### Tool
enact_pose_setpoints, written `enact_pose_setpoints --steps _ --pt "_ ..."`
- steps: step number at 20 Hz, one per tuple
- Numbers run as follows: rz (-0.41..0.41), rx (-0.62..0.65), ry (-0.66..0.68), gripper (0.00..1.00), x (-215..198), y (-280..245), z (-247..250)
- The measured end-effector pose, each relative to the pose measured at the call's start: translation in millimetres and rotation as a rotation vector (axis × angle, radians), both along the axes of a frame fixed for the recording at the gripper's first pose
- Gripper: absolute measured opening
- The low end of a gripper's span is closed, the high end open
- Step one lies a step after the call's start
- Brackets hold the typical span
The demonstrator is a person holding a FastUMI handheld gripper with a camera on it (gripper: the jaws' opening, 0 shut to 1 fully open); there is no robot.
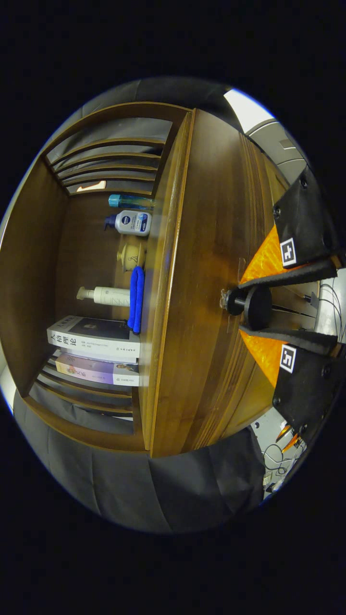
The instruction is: Pull open the drawer, take out the items inside it, and place them on the countertop above the cabinet.
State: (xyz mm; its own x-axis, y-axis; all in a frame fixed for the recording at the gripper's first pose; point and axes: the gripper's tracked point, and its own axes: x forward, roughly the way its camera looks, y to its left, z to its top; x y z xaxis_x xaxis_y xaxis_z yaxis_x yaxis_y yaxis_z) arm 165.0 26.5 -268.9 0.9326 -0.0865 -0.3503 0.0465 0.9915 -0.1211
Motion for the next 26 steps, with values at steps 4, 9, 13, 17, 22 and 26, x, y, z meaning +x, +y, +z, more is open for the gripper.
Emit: enact_pose_setpoints --steps 4,9,13,17,22,26 --pt "0.012 0.016 0.017 0.3 -1 0 -2" --pt "0.022 0.006 0.031 0.3 -5 -1 -3" --pt "0.022 0.0 0.032 0.3 -20 -1 -3" --pt "0.014 0.013 0.044 0.3 -33 3 -3" --pt "0.033 -0.032 0.039 0.3 -57 10 -2" --pt "0.046 -0.022 0.064 0.3 -80 15 -2"
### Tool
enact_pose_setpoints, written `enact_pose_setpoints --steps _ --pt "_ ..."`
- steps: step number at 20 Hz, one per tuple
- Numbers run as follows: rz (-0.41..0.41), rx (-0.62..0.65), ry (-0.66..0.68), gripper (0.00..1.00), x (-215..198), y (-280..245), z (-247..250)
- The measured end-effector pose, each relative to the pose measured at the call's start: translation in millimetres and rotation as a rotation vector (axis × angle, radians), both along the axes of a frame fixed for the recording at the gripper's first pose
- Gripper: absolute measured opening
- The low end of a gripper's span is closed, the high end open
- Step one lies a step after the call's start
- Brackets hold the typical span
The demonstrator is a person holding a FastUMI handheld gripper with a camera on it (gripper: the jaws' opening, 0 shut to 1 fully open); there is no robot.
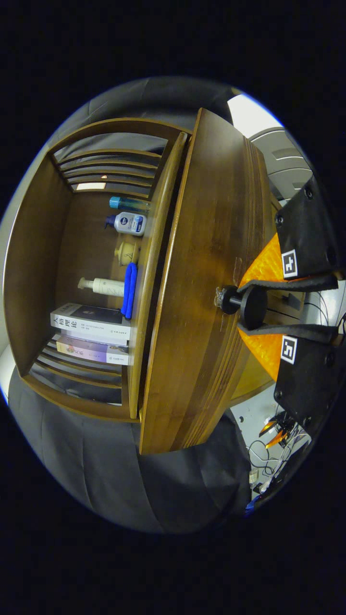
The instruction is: Pull open the drawer, take out the items inside it, and place them on the countertop above the cabinet.
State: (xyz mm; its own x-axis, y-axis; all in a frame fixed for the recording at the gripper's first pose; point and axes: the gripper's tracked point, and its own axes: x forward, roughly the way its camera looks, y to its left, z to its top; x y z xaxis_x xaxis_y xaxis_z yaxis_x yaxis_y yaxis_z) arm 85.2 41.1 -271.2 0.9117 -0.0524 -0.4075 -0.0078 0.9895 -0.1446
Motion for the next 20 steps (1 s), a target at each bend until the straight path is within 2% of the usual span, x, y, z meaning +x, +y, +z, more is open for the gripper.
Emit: enact_pose_setpoints --steps 11,20 --pt "0.006 0.02 0.037 0.3 -55 13 -4" --pt "0.055 0.002 0.025 0.3 -90 26 -5"
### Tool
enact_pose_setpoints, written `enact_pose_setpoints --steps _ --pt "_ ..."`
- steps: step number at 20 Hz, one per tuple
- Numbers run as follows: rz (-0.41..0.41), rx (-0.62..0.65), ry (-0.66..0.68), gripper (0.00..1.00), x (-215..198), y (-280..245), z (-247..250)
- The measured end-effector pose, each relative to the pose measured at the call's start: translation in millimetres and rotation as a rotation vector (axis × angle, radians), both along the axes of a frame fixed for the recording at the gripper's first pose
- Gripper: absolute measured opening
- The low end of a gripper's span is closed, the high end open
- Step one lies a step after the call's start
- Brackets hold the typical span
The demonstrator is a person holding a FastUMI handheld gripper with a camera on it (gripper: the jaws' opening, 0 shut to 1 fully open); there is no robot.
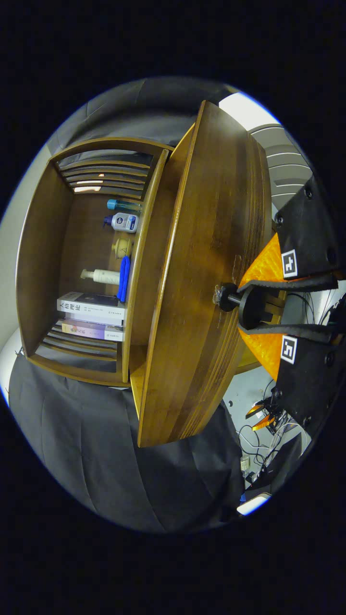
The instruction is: Pull open the drawer, take out the items inside it, and place them on the countertop above the cabinet.
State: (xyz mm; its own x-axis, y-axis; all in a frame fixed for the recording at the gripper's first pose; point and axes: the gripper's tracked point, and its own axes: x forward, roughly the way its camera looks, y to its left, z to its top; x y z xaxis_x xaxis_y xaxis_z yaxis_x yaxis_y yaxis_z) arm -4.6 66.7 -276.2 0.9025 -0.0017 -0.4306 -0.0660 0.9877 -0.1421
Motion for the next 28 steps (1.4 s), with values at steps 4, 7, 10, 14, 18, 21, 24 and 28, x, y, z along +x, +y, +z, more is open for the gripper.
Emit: enact_pose_setpoints --steps 4,7,10,14,18,21,24,28 --pt "0.013 -0.003 -0.004 0.3 -13 3 -1" --pt "0.025 -0.01 -0.012 0.3 -20 7 -2" --pt "0.038 -0.017 -0.027 0.3 -22 7 -2" --pt "0.044 -0.001 -0.029 0.31 -22 7 -2" --pt "0.059 0.004 -0.029 0.37 -21 8 -2" --pt "0.063 0.034 -0.014 0.47 -26 7 -2" --pt "0.077 0.017 -0.013 0.66 -31 3 -2" --pt "0.08 0.047 -0.037 1.0 -40 0 13"
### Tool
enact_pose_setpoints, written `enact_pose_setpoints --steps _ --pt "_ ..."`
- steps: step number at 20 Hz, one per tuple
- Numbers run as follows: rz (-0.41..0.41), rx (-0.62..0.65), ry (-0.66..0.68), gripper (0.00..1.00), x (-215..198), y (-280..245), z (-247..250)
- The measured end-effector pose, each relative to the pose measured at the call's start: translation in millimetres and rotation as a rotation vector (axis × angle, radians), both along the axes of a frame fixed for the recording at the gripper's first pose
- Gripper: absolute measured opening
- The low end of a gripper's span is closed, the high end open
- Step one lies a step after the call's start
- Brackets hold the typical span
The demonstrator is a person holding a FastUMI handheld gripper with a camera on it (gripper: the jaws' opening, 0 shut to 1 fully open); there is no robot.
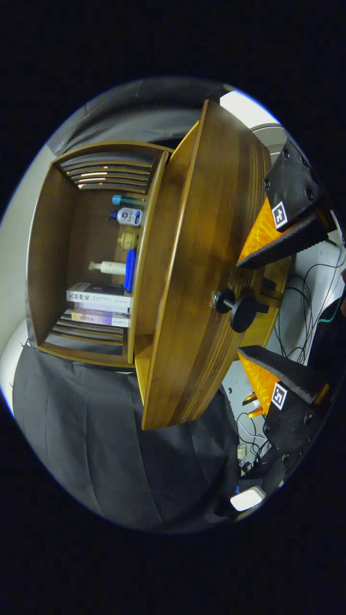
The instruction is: Pull open the drawer, take out the items inside it, and place them on the countertop above the cabinet.
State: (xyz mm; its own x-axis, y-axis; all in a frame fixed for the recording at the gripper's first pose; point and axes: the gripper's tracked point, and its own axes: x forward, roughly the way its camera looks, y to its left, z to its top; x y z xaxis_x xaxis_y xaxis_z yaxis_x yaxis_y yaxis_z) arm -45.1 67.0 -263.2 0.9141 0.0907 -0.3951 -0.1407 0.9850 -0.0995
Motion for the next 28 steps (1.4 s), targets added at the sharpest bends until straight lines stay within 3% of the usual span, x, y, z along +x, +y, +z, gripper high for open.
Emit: enact_pose_setpoints --steps 5,10,18,28 --pt "0.086 0.047 -0.032 1.0 -18 12 40" --pt "0.078 0.068 -0.067 1.0 -14 10 85" --pt "0.018 0.042 -0.124 1.0 28 -6 132" --pt "0.004 0.029 -0.006 1.0 93 -6 129"
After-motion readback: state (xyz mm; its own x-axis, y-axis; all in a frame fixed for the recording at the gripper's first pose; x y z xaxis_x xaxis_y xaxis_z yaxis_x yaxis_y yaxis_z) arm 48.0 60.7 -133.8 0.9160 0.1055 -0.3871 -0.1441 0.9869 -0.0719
